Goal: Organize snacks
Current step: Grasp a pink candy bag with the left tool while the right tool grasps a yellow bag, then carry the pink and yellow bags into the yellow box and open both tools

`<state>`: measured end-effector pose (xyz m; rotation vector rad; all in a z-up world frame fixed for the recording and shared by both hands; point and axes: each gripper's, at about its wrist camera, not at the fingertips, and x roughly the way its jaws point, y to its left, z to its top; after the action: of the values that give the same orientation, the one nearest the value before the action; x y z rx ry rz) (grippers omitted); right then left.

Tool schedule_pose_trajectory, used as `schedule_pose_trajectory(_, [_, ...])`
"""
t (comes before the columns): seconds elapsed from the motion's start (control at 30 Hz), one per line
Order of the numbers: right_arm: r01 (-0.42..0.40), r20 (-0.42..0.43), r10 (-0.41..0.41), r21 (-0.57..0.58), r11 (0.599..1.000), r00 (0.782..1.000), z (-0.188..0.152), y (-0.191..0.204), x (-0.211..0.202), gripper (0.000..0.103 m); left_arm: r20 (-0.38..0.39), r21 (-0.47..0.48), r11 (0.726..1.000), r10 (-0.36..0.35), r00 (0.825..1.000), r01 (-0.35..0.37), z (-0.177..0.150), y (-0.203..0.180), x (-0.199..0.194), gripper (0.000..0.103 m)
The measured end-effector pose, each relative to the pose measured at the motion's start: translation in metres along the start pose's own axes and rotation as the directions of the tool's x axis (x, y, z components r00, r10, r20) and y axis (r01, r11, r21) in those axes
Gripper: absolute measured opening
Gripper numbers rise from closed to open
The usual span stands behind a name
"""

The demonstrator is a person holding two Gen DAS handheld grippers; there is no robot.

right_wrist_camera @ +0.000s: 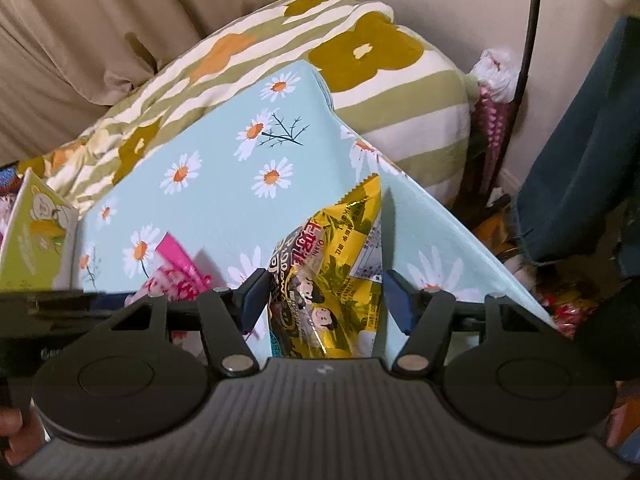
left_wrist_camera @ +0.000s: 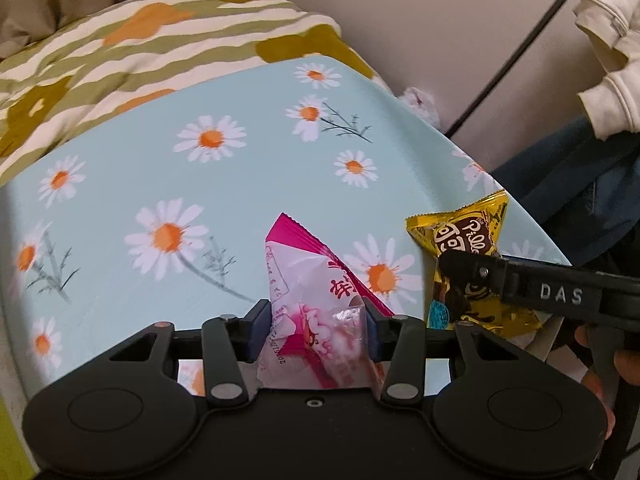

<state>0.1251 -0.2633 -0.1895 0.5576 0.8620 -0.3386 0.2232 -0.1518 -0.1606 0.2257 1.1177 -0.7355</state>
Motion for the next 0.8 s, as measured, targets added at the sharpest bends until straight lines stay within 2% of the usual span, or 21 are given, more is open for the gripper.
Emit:
schedule_pose_trajectory(0.17, [-0.057, -0.035, 0.057, -0.004, 0.998, 0.998, 0.001, -0.002, 0.011, 0.063, 0.031, -0.049, 0.998, 0.033, 0.999, -0.031, -0.011, 0.001, -0.011, 0.047])
schedule_pose_trajectory(0.43, [-0.090, -0.040, 0.086, -0.082, 0.993, 0.995, 0.008, 0.006, -0.001, 0.060, 0.121, -0.145, 0.986, 0.099, 0.988, -0.081, -0.020, 0.000, -0.049, 0.047])
schedule_pose_trajectory(0.6, [-0.148, -0.020, 0.147, -0.155, 0.977, 0.989, 0.021, 0.021, -0.023, 0.060, 0.197, -0.220, 0.965, 0.186, 0.963, -0.141, -0.021, -0.003, -0.087, 0.047])
schedule_pose_trajectory(0.7, [-0.186, -0.010, 0.188, -0.211, 0.960, 0.982, 0.030, 0.035, -0.038, 0.060, 0.233, -0.270, 0.945, 0.251, 0.939, -0.185, -0.024, -0.004, -0.111, 0.047])
schedule_pose_trajectory(0.8, [-0.233, -0.009, 0.239, -0.272, 0.934, 0.971, 0.039, 0.054, -0.056, 0.060, 0.265, -0.317, 0.919, 0.323, 0.908, -0.234, -0.028, -0.007, -0.136, 0.047])
